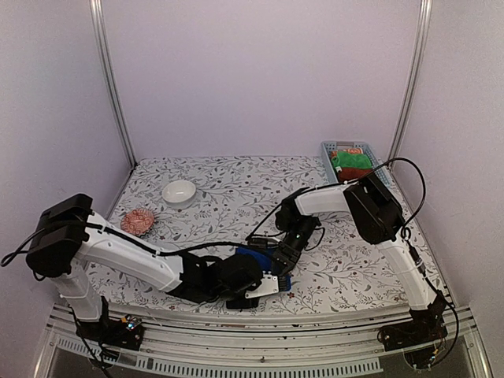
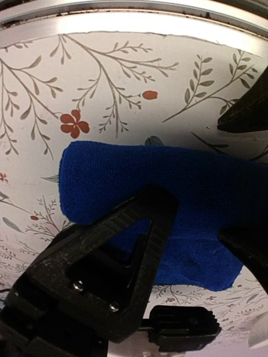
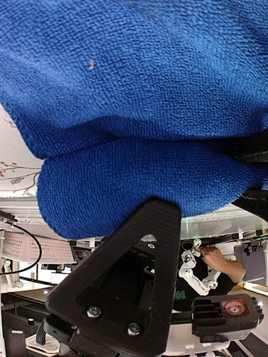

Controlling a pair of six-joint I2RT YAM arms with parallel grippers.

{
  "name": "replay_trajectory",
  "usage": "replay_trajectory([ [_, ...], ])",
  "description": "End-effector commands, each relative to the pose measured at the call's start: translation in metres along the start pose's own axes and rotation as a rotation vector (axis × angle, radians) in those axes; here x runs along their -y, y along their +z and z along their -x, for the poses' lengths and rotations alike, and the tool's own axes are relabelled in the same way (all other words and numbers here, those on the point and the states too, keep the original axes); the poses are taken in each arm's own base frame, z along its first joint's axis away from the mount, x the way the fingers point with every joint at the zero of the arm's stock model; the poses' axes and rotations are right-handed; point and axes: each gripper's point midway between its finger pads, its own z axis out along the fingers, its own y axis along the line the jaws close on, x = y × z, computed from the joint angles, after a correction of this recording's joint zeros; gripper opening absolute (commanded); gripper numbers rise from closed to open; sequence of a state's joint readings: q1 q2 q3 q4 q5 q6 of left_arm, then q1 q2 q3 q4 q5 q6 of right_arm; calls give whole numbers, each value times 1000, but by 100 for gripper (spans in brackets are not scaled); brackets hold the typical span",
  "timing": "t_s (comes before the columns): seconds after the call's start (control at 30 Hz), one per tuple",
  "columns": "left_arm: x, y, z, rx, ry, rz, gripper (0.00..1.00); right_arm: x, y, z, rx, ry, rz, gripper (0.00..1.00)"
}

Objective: Roll the towels
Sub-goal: Roll the towel at the center of the board.

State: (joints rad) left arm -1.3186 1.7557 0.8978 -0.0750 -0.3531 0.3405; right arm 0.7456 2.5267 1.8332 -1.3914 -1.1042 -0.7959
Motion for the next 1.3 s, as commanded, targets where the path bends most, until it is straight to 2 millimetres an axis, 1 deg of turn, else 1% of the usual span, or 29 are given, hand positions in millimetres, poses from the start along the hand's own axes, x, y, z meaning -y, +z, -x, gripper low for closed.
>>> replay_trajectory([
  [0.0, -3, 8, 6, 12, 23, 23, 57, 77, 23, -57, -224, 43, -171, 11],
  [0.13, 1, 15, 1, -10, 34, 16, 46, 74, 23, -55, -216, 43, -158, 12],
  [0.2, 5, 19, -3, -27, 35, 3, 41, 69, 23, -53, -210, 36, -148, 13],
  [0.27, 9, 22, -7, -45, 32, -10, 34, 62, 19, -49, -198, 16, -144, 21],
  [0.3, 10, 23, -8, -51, 27, -15, 31, 56, 16, -45, -191, 2, -146, 28],
  [0.4, 15, 22, -10, -67, 3, -53, 23, 28, -5, -32, -154, -72, -159, 45],
  [0.47, 21, 20, -11, -75, -15, -91, 20, 7, -27, -21, -99, -136, -188, 52],
  [0.53, 28, 16, -9, -82, -35, -147, 19, -15, -53, -11, -44, -196, -238, 53],
  [0.57, 31, 14, -9, -90, -49, -171, 19, -22, -67, -7, -14, -214, -265, 53],
  [0.7, 36, 13, -9, -133, -137, -275, 18, -48, -131, 5, 156, -261, -401, 53],
  [0.73, 37, 14, -10, -145, -165, -295, 18, -59, -150, 8, 212, -281, -453, 53],
  [0.77, 36, 15, -10, -149, -188, -316, 18, -68, -167, 9, 259, -304, -501, 53],
  [0.8, 37, 16, -9, -151, -222, -352, 18, -71, -182, 9, 299, -315, -547, 53],
  [0.83, 36, 19, -8, -156, -258, -380, 18, -87, -200, 9, 354, -349, -603, 53],
  [0.87, 35, 21, -8, -161, -298, -415, 18, -100, -213, 9, 400, -393, -655, 53],
  [0.93, 34, 26, -7, -170, -381, -499, 18, -120, -226, 6, 458, -484, -766, 53],
  [1.0, 36, 35, -13, -203, -460, -579, 18, -143, -226, -2, 503, -594, -820, 53],
  [1.03, 36, 37, -13, -203, -499, -621, 19, -155, -220, -9, 516, -647, -824, 54],
  [1.1, 36, 41, -13, -209, -582, -713, 19, -181, -193, -29, 488, -778, -750, 57],
  [1.13, 34, 43, -13, -211, -620, -747, 19, -189, -181, -35, 452, -873, -753, 59],
  [1.2, 32, 48, -15, -212, -693, -804, 19, -187, -155, -45, 383, -937, -768, 61],
  [1.27, 27, 52, -16, -205, -766, -853, 19, -174, -134, -47, 298, -957, -818, 61],
])
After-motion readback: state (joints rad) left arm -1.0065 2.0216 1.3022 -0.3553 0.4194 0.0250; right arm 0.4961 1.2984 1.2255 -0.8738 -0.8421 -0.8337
